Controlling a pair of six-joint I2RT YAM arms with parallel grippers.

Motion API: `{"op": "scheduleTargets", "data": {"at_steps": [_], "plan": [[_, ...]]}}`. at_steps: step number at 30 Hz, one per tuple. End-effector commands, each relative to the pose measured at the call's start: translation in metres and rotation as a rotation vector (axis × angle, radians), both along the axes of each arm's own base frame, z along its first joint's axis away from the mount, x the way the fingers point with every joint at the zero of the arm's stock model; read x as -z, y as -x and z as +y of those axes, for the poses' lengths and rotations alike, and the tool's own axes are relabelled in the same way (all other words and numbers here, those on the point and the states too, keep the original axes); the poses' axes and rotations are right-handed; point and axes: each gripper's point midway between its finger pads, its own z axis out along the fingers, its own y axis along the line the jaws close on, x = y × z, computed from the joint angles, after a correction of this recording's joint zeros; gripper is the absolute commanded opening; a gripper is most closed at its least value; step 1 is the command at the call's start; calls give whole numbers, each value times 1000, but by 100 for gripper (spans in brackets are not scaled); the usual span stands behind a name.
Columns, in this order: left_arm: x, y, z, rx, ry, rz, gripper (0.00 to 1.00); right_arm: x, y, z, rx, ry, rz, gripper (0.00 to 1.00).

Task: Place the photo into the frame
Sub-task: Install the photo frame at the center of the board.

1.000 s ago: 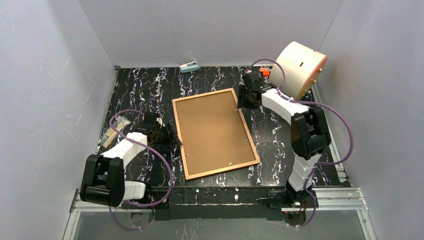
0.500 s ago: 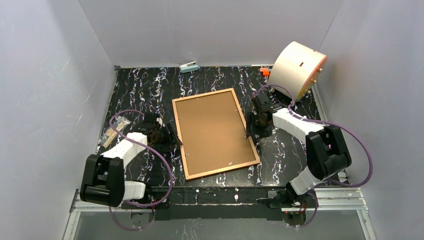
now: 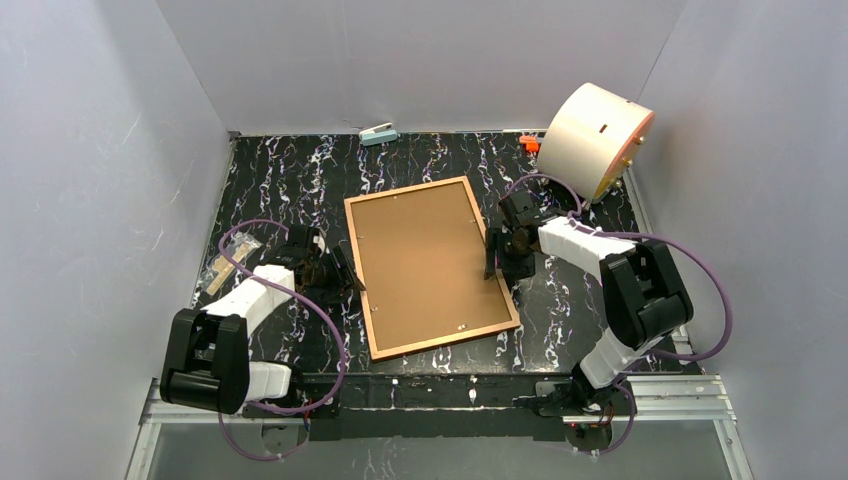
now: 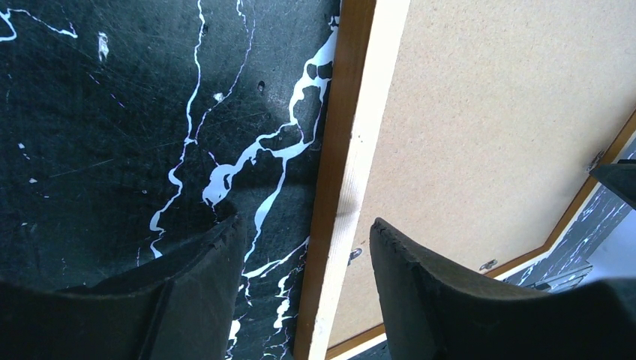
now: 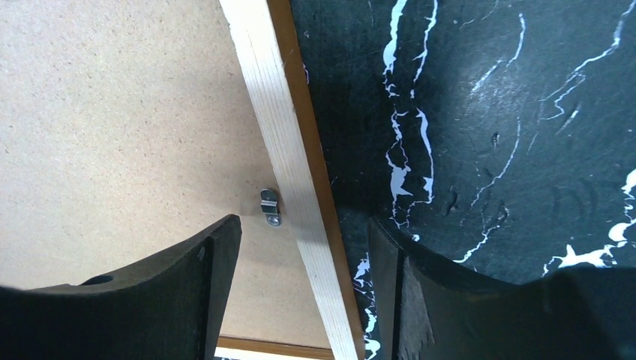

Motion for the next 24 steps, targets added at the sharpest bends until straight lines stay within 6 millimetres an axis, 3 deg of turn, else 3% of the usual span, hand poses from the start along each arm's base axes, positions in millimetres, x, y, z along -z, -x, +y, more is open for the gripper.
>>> {"op": "scheduleTargets", "data": {"at_steps": [1,8,14,24], "plan": [[5,10,1,5,-9,28,59,0,-6,12,-10,-11,-15,70],[6,10,1,6,-8,30,59,6,-9,-6,58,112,-32,67],[6,9,1,5,-6,29,59,6,-9,-9,73,130,-36,61],[6,10,0,4,-1,30,59,5,-7,-8,101,120,-33,42]]}}
